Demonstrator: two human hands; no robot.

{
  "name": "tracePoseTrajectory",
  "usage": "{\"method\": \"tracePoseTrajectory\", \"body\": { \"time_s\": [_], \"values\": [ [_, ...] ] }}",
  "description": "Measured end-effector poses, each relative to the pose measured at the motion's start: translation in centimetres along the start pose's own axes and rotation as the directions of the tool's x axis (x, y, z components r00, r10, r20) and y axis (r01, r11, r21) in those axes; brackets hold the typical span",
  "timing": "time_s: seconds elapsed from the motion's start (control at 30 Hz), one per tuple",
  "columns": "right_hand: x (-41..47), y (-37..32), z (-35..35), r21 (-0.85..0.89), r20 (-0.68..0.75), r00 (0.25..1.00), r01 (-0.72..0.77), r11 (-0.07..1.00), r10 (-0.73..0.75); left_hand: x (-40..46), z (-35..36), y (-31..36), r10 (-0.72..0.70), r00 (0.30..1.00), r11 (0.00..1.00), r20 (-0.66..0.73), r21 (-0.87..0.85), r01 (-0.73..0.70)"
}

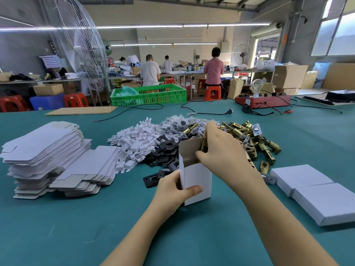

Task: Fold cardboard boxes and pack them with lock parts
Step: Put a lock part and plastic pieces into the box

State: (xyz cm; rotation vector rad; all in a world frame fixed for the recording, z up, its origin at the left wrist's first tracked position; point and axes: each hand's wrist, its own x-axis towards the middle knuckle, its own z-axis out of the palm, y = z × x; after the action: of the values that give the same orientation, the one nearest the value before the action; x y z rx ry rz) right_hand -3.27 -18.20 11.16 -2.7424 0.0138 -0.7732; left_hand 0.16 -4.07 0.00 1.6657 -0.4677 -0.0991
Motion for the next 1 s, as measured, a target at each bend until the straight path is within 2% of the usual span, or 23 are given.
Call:
{"method": "tracePoseTrajectory", "body": {
  "time_s": [0.17,0.47,0.73,0.87,0.93,1.0],
  "values": [
    [-0.2,-0.4,0.5,-0.103,0.019,1.000,0.020,0.995,-0.018,0.1,-0.1,0.0,-0.009,1.000,1.000,0.003,-0.014,0.009],
    [-0.1,-0.5,0.6,-0.048,0.101,0.993,-0.059,0.997,0.063,0.0,-0.1,0.2,-0.012,1.000,1.000,0.015,-0.029,0.013],
    [0.0,0.2,0.1,-0.049,0.094,0.993,-0.064,0.997,0.068,-0.1,-0.1,0.1,-0.008,1.000,1.000,0.008,-0.022,0.008],
    [0.1,0.2,-0.2,0.057,0.108,0.992,-0.070,0.996,0.064,0.0,-0.3,0.2,-0.002,1.000,1.000,0.002,-0.012,0.002],
    [0.2,0.2,-0.6,0.070,0.057,0.996,-0.071,0.995,0.067,0.0,-0.2,0.3,0.008,1.000,1.000,0.004,-0.002,-0.008],
    [0.1,-0.5,-1.0,0.073,-0.116,0.992,-0.035,0.997,0.044,0.0,-0.1,0.3,-0.001,1.000,1.000,0.000,0.010,0.001]
  ]
}}
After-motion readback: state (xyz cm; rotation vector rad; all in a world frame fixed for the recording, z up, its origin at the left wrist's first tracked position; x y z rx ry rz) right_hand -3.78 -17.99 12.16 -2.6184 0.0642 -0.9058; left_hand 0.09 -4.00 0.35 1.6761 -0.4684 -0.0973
